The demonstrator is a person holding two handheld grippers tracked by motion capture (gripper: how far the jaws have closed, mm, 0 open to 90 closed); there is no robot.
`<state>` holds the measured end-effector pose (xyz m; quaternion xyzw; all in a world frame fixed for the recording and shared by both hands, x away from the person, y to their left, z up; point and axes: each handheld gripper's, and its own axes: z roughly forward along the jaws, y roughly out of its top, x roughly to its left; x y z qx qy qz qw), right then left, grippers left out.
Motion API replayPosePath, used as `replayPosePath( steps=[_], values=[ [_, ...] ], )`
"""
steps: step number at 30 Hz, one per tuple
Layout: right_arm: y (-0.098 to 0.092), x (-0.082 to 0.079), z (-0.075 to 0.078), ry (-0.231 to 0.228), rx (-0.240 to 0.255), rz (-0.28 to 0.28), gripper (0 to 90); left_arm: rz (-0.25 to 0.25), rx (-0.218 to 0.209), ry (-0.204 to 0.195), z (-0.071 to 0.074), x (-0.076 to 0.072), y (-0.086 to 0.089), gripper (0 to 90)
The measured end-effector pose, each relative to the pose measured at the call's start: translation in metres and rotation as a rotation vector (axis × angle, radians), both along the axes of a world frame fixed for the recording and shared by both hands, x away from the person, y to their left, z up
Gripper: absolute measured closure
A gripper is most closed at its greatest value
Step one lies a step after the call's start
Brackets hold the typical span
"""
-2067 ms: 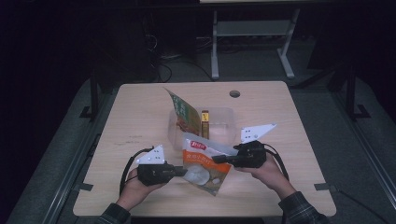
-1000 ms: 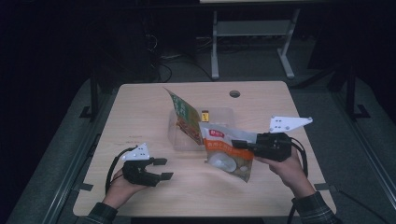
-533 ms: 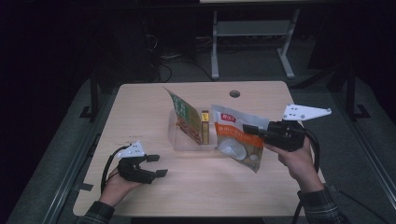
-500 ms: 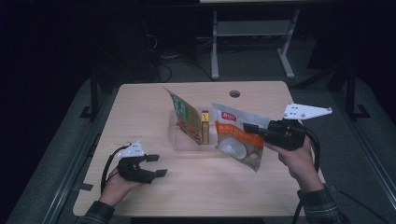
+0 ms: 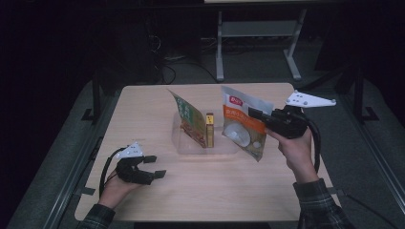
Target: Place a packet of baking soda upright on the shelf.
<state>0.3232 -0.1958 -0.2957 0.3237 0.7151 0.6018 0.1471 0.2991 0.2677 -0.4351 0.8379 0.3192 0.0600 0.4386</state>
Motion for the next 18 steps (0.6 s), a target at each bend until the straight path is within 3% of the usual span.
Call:
replayPosePath(
  steps=[18],
  values=[
    [0.036,0.046,-0.013,-0.027,0.023,-0.091,89.5,0.003,0.020,0.003,-0.005,0.002,-0.002,19.3]
  ],
)
